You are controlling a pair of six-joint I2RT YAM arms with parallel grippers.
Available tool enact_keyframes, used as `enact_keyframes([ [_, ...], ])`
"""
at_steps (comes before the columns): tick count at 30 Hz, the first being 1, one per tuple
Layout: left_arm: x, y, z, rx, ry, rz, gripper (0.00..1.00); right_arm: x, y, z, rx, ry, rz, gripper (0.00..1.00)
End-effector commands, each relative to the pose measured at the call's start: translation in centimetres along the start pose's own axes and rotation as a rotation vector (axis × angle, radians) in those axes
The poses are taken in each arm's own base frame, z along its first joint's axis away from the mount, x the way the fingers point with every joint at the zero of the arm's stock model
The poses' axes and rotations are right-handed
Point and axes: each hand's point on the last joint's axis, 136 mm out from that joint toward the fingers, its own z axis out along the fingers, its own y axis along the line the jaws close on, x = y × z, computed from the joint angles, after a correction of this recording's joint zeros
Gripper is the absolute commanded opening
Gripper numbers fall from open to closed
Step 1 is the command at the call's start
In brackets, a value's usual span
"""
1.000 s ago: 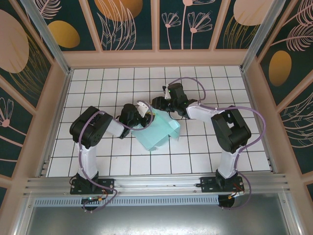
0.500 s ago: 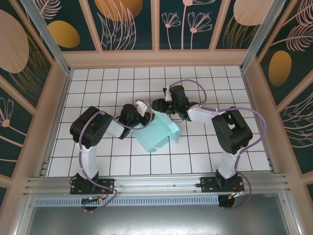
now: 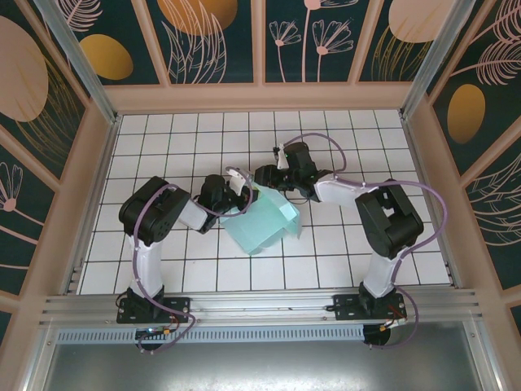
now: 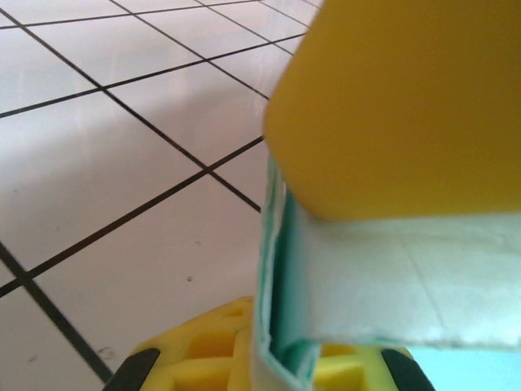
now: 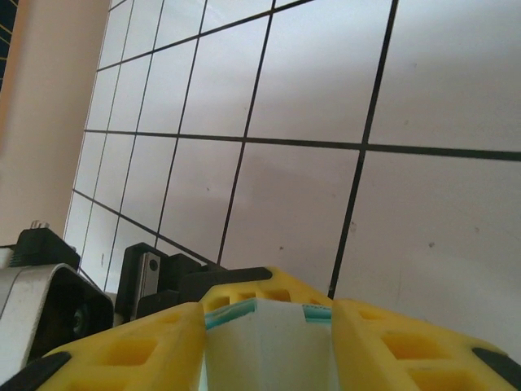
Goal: Fold the paper box
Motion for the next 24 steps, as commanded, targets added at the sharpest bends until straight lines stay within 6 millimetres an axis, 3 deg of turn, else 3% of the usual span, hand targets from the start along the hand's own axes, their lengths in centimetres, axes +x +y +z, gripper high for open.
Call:
enact_keyframes([
  [1,-1.6,-1.2,-0.3,0.061,-0.084,-0.029,0.0,-1.0,1.0,-2.9,0.021,-0.048,-0.019,0.5],
  [4,-3.3,-1.4,-1.2,0.05,-0.161,-0.071,0.0,-3.3,2.7,-6.3,0.012,-0.174,-0.067,0.51],
  [5,-4.1,-1.5,-1.6,0.047,-0.188,-0.083,0.0,-4.8,2.1,-8.1,0.022,-0.233,-0.062,0.51],
  [9,-6.8,-1.4,-2.5,0.028,-0.28,-0.147,0.0,-6.8,1.4,-13.9,0.024,-0.388,-0.048,0.51],
  [15,-11.2,-0.8,-3.5,0.034,-0.418,-0.37,0.0,-6.3,-0.8,-21.1,0.014,-0.563,0.037,0.51],
  [20,-14.5,-1.9,-4.5,0.1,-0.489,-0.418,0.0,-3.7,-1.7,-23.5,-0.076,-0.617,0.091,0.5],
  [24,-15.9,-1.8,-4.4,0.11,-0.514,-0.456,0.0,-1.8,0.2,-23.2,-0.231,-0.585,0.077,0.49],
])
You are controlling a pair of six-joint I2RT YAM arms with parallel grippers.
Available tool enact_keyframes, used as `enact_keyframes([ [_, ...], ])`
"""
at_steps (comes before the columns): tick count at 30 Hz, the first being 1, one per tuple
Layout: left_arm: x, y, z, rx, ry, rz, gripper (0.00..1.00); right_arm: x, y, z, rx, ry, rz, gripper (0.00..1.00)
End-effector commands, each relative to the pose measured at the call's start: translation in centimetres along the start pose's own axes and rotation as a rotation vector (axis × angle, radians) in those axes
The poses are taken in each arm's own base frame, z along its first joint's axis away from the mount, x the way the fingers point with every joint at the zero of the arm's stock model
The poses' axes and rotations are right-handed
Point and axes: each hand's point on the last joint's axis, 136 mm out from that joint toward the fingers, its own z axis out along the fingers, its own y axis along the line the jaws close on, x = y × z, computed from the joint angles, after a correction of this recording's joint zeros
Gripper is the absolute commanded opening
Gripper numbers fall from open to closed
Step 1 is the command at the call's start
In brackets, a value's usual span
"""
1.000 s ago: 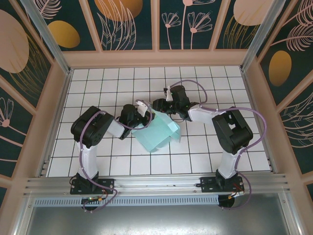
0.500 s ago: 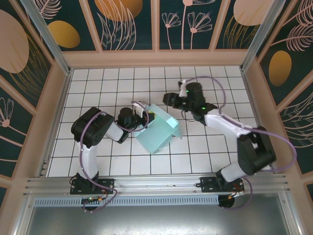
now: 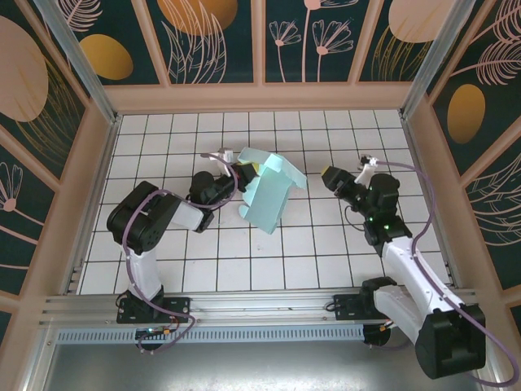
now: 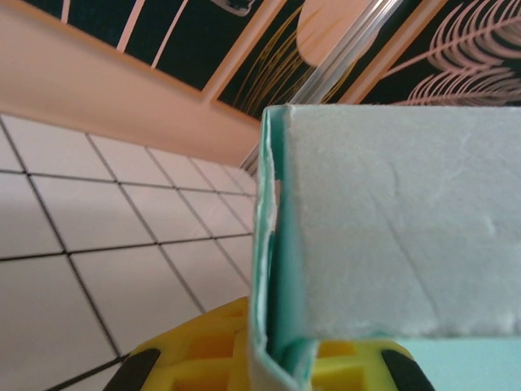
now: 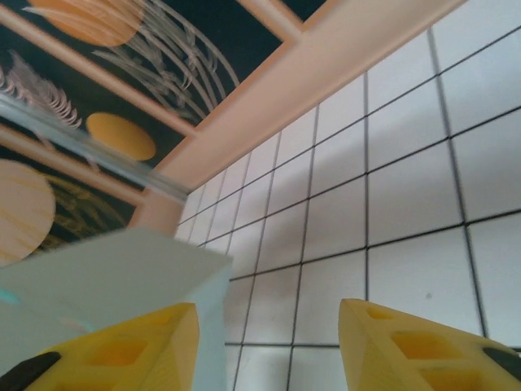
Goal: Fold the paper box
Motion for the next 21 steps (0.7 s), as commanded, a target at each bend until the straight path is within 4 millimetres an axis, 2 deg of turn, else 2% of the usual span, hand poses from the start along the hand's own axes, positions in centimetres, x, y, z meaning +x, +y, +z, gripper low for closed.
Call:
enact_keyframes([
  [1,-3.5,-2.0,0.5,0.055,-0.104,-0.06,0.0,0.6,3.4,-0.6,-0.197,0.013,0.029,0.49],
  [7,-3.6,-2.2,1.5,0.094,-0.096,-0.098,0.0,2.0,6.5,-0.4,-0.363,0.044,0.087,0.49],
  [12,-3.6,-2.4,1.4,0.094,-0.091,-0.081,0.0,2.2,9.0,0.4,-0.451,0.068,0.111,0.48],
  [17,-3.5,-3.2,1.5,0.12,-0.067,-0.067,0.0,2.3,11.0,1.4,-0.516,0.099,0.117,0.46],
  [21,-3.6,-2.8,1.4,0.093,-0.072,-0.054,0.0,2.6,11.5,1.3,-0.544,0.11,0.115,0.47],
])
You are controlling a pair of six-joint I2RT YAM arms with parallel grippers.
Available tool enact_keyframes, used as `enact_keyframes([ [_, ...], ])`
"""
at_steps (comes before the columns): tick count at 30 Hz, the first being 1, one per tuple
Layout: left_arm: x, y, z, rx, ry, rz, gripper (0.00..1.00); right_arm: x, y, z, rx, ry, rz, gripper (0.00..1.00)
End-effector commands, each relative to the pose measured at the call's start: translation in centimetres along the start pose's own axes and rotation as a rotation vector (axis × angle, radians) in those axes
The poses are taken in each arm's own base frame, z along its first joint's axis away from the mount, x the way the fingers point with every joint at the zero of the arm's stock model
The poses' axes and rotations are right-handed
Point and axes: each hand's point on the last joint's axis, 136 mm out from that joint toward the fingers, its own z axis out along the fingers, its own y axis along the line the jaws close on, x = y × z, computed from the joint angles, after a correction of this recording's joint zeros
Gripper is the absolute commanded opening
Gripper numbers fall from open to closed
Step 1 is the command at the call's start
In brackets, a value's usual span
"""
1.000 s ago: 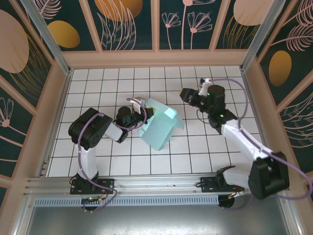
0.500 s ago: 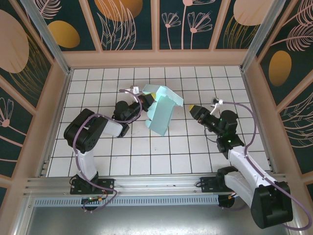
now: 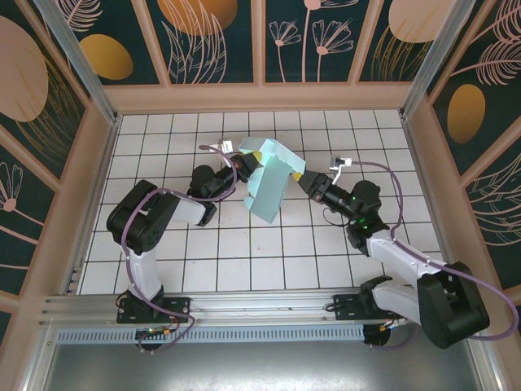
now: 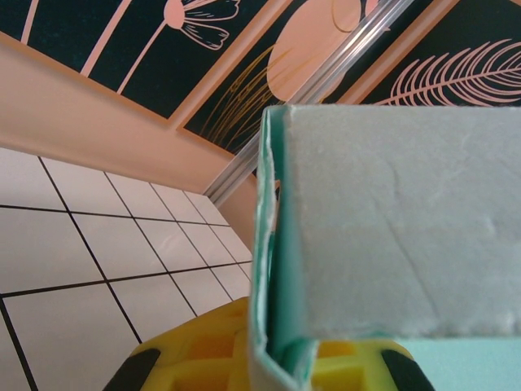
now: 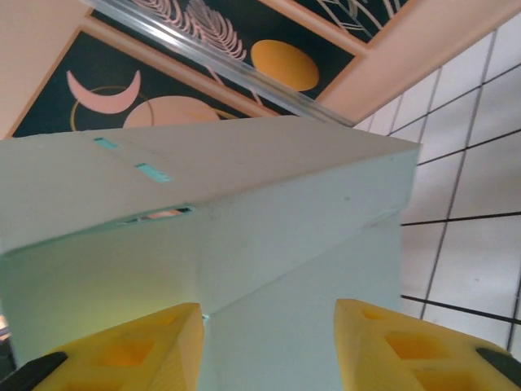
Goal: Fold the paper box
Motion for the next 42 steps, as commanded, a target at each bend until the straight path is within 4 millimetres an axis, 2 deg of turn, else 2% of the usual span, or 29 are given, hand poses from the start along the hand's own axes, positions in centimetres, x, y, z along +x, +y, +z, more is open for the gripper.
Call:
enact_keyframes([
  [1,-1.2,-1.2,0.2,0.031,-0.026,0.034,0.0,-0.9,3.7,0.0,-0.136,-0.023,-0.049,0.48],
  [5,-1.1,-0.8,0.4,0.027,-0.026,0.022,0.0,-1.2,4.3,-0.6,-0.184,-0.064,-0.025,0.51],
  [13,-0.7,-0.6,0.8,0.023,-0.003,0.038,0.0,-0.3,2.4,0.7,-0.121,-0.043,0.022,0.47],
  [20,-0.4,-0.2,0.6,0.002,0.003,0.059,0.0,0.2,0.6,1.3,-0.072,-0.025,0.054,0.35],
  [28,0.0,0.6,0.2,-0.041,0.014,0.095,0.0,0.3,-0.4,1.4,-0.011,-0.019,0.053,0.19],
  [30,0.1,0.9,0.2,-0.055,0.017,0.103,0.0,0.1,-0.3,1.4,0.0,-0.028,0.038,0.21],
  [32,0.1,1.0,0.2,-0.062,0.019,0.11,0.0,-0.3,0.1,1.1,-0.004,-0.049,0.024,0.31],
  [34,0.2,1.1,0.2,-0.065,0.022,0.113,0.0,-0.7,0.5,0.8,-0.007,-0.077,0.015,0.36],
  [42,0.5,1.1,0.2,-0.053,0.032,0.111,0.0,-2.0,0.3,0.5,0.012,-0.141,0.025,0.37],
])
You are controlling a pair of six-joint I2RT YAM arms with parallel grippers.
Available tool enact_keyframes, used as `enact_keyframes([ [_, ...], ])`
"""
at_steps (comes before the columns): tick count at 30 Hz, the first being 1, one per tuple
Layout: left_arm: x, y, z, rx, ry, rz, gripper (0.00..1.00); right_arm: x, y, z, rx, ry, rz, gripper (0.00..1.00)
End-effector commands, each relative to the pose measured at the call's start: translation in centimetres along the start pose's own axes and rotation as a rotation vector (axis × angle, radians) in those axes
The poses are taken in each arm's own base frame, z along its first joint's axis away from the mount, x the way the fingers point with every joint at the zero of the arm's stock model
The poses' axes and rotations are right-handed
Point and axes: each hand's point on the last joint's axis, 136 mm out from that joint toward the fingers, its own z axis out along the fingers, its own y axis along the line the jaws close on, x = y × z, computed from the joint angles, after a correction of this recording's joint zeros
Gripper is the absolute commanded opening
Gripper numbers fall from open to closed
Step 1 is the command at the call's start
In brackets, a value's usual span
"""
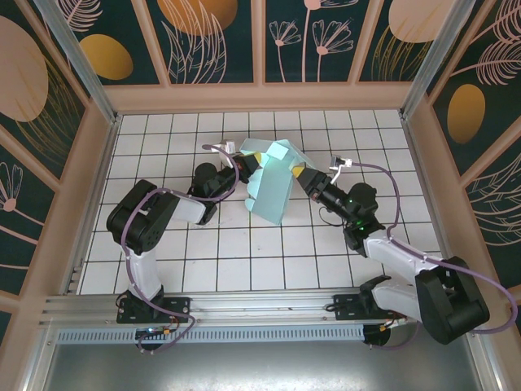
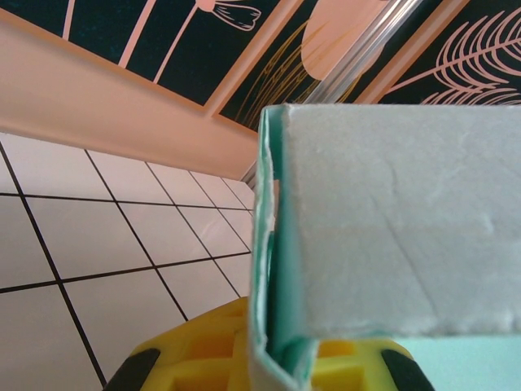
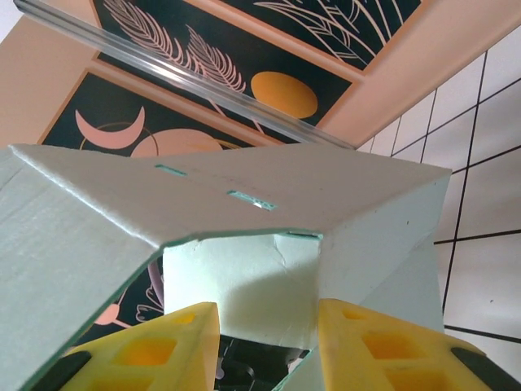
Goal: Fold the paper box
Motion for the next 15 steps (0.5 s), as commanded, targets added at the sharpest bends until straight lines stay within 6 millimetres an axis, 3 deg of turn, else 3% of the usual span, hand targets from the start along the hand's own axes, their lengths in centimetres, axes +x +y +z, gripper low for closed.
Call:
enact_keyframes([
  [1,-0.4,-0.7,0.0,0.029,-0.011,0.025,0.0,-1.3,0.8,0.2,-0.009,-0.052,-0.018,0.37],
  [9,-0.3,-0.8,0.0,0.04,-0.006,0.025,0.0,-0.8,-0.4,1.1,0.026,-0.022,0.017,0.29],
  [15,-0.2,-0.8,-0.1,0.033,-0.003,0.025,0.0,-0.7,-0.7,0.9,0.035,-0.027,0.021,0.06],
])
